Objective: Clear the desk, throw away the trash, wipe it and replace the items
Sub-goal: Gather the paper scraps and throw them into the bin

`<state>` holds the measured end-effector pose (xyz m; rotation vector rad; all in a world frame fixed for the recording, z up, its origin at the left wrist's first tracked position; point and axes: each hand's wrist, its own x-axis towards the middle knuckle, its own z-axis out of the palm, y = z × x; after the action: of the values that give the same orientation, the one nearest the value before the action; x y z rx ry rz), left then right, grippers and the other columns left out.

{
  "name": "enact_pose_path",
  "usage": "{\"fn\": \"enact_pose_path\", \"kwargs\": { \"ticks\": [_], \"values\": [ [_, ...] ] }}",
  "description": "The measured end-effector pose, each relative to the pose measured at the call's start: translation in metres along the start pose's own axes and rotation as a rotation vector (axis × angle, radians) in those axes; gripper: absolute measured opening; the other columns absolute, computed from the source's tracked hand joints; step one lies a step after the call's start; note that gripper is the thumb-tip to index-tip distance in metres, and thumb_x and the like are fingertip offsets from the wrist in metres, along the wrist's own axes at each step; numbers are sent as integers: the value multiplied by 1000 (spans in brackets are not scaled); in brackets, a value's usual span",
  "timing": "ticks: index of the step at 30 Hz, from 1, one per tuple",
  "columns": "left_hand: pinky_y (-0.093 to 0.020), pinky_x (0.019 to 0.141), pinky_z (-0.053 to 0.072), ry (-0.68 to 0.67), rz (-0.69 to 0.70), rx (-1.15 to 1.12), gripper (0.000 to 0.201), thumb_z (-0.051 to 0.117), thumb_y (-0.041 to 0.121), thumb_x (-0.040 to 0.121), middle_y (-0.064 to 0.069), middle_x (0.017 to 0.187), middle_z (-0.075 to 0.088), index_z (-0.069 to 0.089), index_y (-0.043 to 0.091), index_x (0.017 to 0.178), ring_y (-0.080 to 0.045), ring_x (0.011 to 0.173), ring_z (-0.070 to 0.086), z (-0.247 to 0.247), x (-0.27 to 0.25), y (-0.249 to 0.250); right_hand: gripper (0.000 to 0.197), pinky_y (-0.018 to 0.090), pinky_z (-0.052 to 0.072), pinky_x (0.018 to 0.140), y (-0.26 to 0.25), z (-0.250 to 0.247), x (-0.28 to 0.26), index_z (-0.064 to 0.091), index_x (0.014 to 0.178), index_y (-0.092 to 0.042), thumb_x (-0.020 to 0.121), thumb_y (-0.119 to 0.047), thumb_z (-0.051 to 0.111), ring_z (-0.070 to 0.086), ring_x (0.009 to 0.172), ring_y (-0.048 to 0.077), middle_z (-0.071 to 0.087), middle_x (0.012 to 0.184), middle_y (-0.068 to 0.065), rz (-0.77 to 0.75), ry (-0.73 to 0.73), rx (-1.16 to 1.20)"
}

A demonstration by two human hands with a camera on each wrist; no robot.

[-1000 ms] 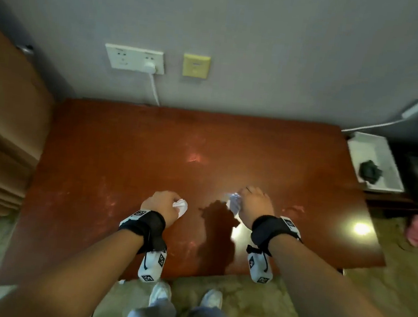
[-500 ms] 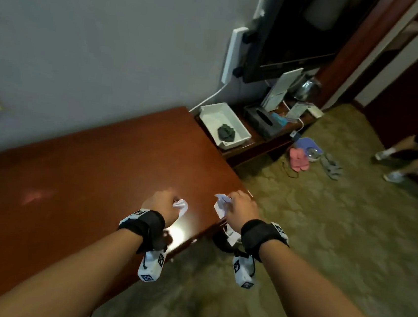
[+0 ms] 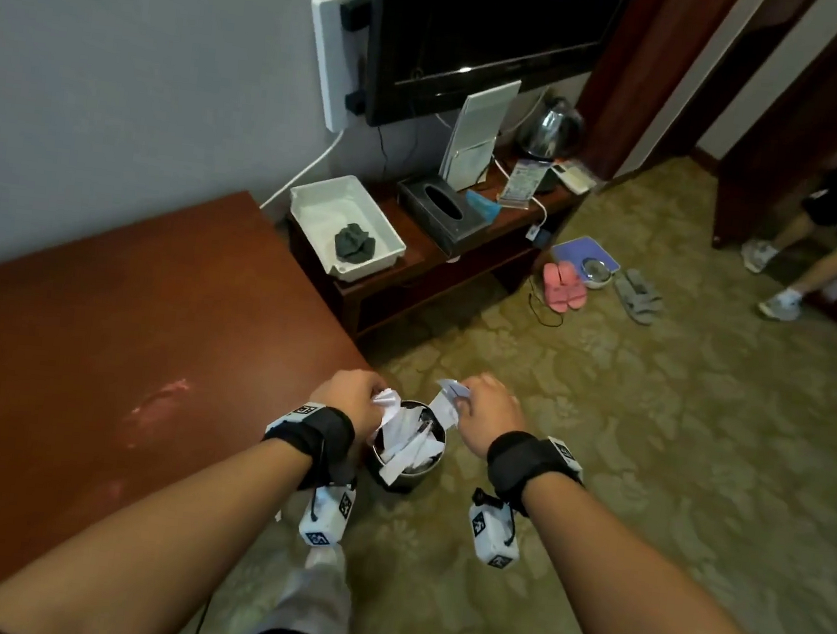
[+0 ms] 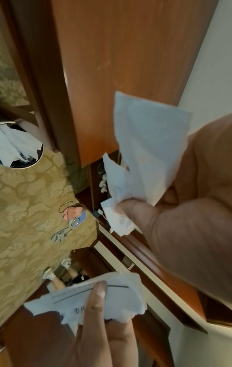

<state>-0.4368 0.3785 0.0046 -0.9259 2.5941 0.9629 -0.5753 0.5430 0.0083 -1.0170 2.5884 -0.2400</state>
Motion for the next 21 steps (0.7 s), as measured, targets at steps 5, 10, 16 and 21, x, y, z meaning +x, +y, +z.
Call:
{"fn": "enact_pose_path", "kwargs": {
  "ticks": [5,10,16,21],
  "values": [
    [-26,63,48,-35,-9,5,23,55,22,79,4,93,70,71,30,95,-19,81,65,34,65,32,21,40,40,97,52,2,40,57,114,-13,98,-22,46,51,112,26,55,117,6,57,-62,14],
    [-30,74,51,-76,-50,12,29,52,17,82,-2,99,70,70,27,104,-24,90,65,66,131,56,25,40,42,96,92,4,88,57,117,-11,100,-23,44,52,113,27,55,119,8,101,-144,40],
    [-31,85,51,-116,-201,-8,36,55,21,87,-7,118,67,64,26,122,-27,106,64,110,184,43,34,43,41,104,127,53,155,51,131,-11,100,-25,46,49,123,28,51,133,10,136,-310,85],
    [-33,92,52,-151,-365,-91,35,59,24,86,-4,118,68,65,27,120,-25,107,64,177,225,17,37,37,44,100,156,131,215,53,131,-16,99,-31,43,52,120,28,54,131,8,138,-458,111]
  ]
}}
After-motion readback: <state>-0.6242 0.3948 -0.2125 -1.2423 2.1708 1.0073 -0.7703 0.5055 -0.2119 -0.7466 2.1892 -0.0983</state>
